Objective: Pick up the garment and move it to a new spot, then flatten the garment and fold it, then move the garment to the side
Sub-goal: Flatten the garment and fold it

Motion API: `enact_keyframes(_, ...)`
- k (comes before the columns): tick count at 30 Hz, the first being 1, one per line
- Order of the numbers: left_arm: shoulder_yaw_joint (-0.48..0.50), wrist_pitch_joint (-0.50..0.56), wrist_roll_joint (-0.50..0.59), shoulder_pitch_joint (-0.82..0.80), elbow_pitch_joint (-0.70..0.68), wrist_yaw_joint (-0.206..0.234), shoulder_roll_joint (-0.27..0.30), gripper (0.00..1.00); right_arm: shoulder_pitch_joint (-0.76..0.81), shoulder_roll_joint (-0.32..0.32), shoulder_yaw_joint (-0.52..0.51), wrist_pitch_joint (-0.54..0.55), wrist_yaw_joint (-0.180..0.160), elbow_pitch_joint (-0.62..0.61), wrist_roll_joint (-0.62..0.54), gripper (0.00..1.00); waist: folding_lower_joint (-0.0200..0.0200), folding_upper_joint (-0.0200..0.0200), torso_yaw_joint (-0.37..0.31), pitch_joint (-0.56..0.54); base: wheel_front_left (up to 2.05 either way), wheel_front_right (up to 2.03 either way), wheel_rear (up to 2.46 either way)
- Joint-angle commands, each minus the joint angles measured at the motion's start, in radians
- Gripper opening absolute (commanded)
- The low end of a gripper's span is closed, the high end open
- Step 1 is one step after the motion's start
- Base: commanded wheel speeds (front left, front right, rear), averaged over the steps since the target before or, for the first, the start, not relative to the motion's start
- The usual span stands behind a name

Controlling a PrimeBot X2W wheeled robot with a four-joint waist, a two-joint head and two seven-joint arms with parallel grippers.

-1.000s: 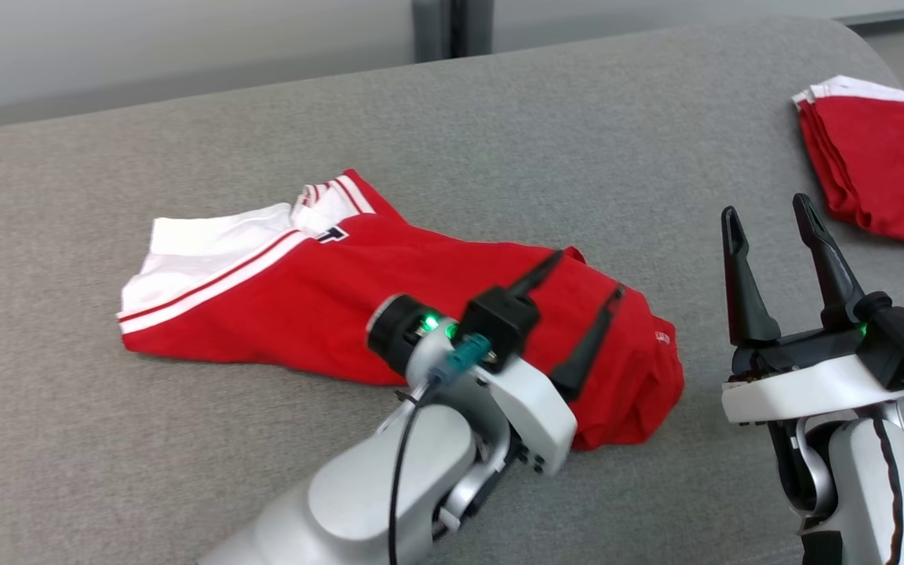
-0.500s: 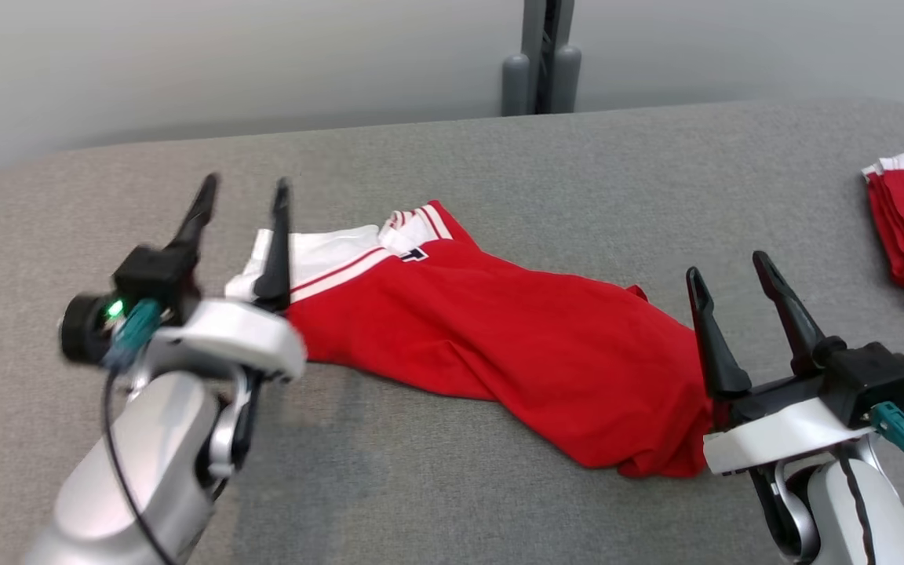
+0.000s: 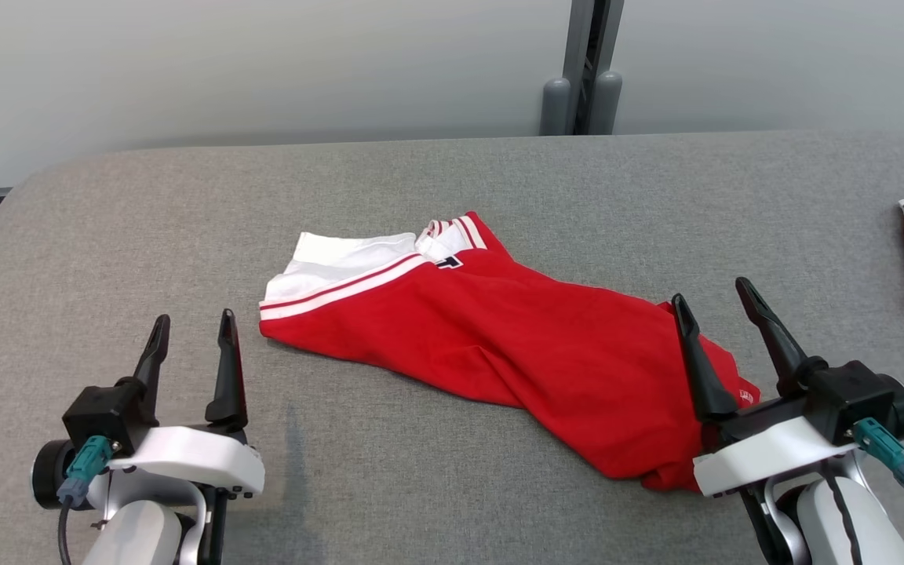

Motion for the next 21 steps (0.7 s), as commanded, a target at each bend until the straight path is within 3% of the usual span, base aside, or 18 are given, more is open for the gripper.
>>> enact_keyframes(1,0.012,-0.004,0.014,0.005,0.007,-0.012,-0.009,1.0,0.003,-0.005,0.006,-0.001,0.0,0.004,0.008,1.0,0.0,0.0,-0.003,0.004,0.0,0.0,0.0)
enact_keyframes(5,0.031,-0.004,0.037,-0.01,0.017,-0.031,-0.038,1.0,-0.014,-0.004,0.028,-0.001,0.0,0.015,0.016,1.0,0.0,0.0,-0.005,0.016,0.0,0.0,0.0)
enact_keyframes(10,0.043,-0.004,0.072,-0.02,0.04,-0.069,-0.098,1.0,-0.091,-0.031,0.126,0.017,0.0,0.067,0.062,1.0,0.0,0.0,0.024,0.043,0.0,0.0,0.0)
enact_keyframes(21,0.023,-0.004,0.133,-0.038,0.097,-0.142,-0.186,1.0,-0.412,-0.178,0.419,0.192,0.0,0.26,0.348,1.0,0.0,0.0,0.211,0.118,0.0,0.0,0.0)
